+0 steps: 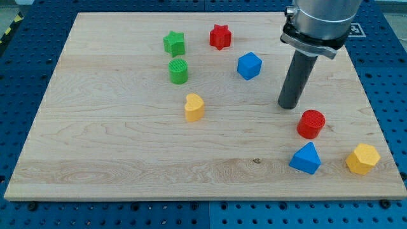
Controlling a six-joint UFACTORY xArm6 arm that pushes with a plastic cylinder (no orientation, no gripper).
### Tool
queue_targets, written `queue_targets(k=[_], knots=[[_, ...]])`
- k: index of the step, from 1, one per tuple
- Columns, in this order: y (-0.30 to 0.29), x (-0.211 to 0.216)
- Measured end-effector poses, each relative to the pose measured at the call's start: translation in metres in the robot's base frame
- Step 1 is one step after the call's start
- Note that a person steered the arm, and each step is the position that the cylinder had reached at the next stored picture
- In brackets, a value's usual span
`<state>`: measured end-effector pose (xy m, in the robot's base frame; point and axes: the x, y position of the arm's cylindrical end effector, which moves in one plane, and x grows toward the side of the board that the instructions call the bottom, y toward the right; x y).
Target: Slide the red circle closer to the triangle
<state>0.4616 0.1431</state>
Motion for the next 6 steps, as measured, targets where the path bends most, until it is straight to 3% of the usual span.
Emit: queue_targets(k=[6], knots=[[0.049, 0.052]])
